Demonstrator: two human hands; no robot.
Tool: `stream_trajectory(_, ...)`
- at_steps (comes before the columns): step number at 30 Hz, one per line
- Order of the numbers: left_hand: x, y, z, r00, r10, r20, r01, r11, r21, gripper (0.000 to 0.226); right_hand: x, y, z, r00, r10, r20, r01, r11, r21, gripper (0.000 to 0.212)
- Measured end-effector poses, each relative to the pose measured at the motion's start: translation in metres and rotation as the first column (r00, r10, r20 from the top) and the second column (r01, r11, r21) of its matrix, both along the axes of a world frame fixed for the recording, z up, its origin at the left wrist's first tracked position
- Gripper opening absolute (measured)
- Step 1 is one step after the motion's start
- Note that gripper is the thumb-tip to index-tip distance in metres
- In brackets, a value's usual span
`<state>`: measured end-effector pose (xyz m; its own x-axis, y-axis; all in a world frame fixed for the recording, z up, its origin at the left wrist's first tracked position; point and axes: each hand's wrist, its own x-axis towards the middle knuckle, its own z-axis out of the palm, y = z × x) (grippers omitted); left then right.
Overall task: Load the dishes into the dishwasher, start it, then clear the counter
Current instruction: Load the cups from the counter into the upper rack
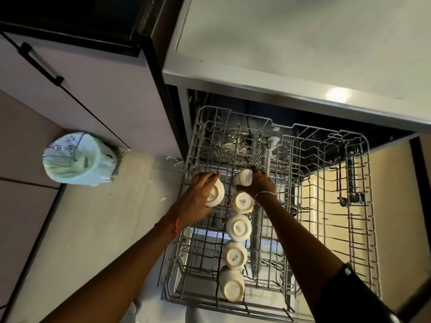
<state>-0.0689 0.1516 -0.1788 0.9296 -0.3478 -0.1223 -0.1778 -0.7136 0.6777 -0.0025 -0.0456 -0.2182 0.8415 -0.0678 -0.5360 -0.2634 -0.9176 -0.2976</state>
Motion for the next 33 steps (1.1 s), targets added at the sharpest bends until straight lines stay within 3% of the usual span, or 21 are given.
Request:
stream_trajectory(7,0.008,-0.005,-0.004,0.999,-0.014,-0.049,0.015,1.000,0.013,0.085,0.008,-0.013,-0.001,0.999,0.044,0.014,-0.045,0.990,0.133,0.073)
stream_trajectory(14,0.008,-0.006,-0.003,0.998,-0.012,-0.060,0.014,0.999,0.033,0.084,0.004,-0.004,-0.002,0.983,0.167,0.077,-0.166,0.986,-0.010,0.065)
stream_trajectory(23,0.001,-0.011,0.003,0.999,-0.023,-0.029,0.024,0.999,0.026,0.079,-0.004,0.003,-0.011,0.986,0.126,0.104,-0.131,0.990,0.042,0.071)
stream_trajectory(33,-0.003,-0.012,0.006,0.999,-0.014,-0.040,0.016,0.999,0.033,0.080,-0.001,0.003,-0.016,0.976,0.189,0.105,-0.193,0.981,0.027,0.066)
